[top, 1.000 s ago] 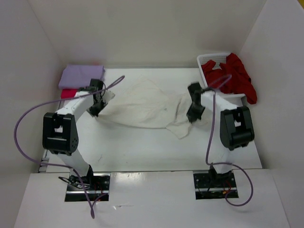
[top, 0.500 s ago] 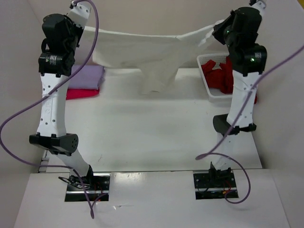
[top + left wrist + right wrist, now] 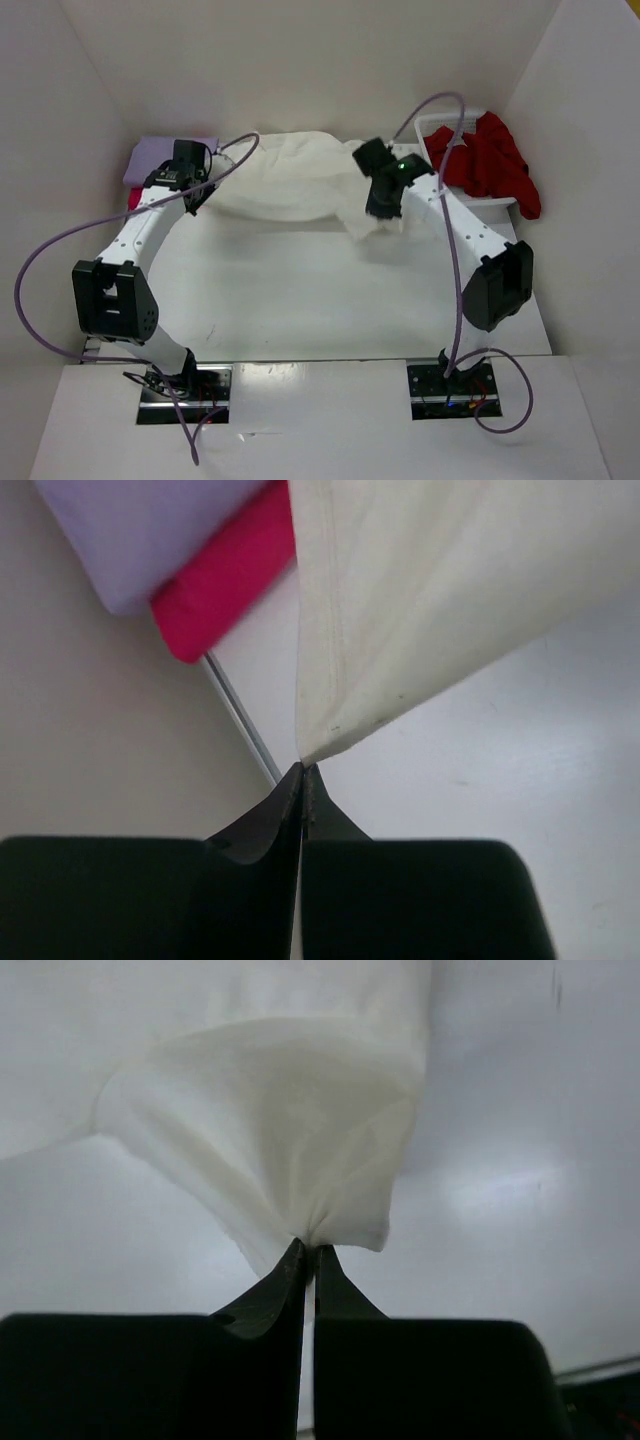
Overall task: Fold and stack the t-shirts
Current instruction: Flatten out the tshirt
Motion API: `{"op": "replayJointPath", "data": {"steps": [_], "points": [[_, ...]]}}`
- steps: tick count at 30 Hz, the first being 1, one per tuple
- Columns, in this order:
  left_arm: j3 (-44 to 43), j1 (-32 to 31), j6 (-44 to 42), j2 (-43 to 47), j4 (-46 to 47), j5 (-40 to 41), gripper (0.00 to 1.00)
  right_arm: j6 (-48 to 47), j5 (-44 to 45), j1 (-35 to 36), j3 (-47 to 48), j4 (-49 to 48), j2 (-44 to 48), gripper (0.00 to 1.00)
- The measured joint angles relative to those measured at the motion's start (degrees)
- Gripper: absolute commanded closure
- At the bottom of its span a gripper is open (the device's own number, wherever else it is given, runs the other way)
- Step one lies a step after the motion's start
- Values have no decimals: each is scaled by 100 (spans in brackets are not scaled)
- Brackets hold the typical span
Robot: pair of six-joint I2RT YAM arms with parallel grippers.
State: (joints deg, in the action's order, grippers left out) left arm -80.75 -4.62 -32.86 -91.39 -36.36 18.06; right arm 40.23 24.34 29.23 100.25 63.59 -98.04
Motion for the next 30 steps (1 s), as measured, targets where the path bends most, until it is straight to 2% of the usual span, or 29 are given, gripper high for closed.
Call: {"op": "replayJointPath", "data": {"steps": [3, 5, 7, 9, 11, 13, 19, 23, 26, 30], "points": [[673, -2, -11, 315, -293, 55, 100, 407, -470, 105, -2203, -308, 632, 100], [1071, -2, -11, 492, -448, 170, 100, 651, -752, 96, -3132, -308, 1209, 100], [1362, -2, 11, 555, -647, 280, 100, 817, -876, 87, -3475, -302, 1808, 100], [1366, -2, 37, 555, -894, 306, 100, 907, -868, 83, -3346, -310, 2212, 100], [994, -2, 83, 557, -1259, 306, 100, 960, -756, 83, -2889, -205, 2459, 100], [173, 4, 168, 557, -1626, 278, 100, 962, -535, 101, -2050, -9, 2522, 100], [-3807, 17, 328, 658, -1952, -107, 100, 363, 433, 138, 1172, 120, 2942, 100], [-5875, 15, 435, 1027, -2052, -481, 100, -479, 811, 160, 2096, -468, 3897, 100], [-6968, 44, 463, 1283, -2146, -531, 100, -973, 1038, 157, 2747, -791, 4240, 100], [-7530, 83, 470, 1606, -2236, -468, 100, -1456, 1300, 160, 3458, -944, 4035, 100]]}}
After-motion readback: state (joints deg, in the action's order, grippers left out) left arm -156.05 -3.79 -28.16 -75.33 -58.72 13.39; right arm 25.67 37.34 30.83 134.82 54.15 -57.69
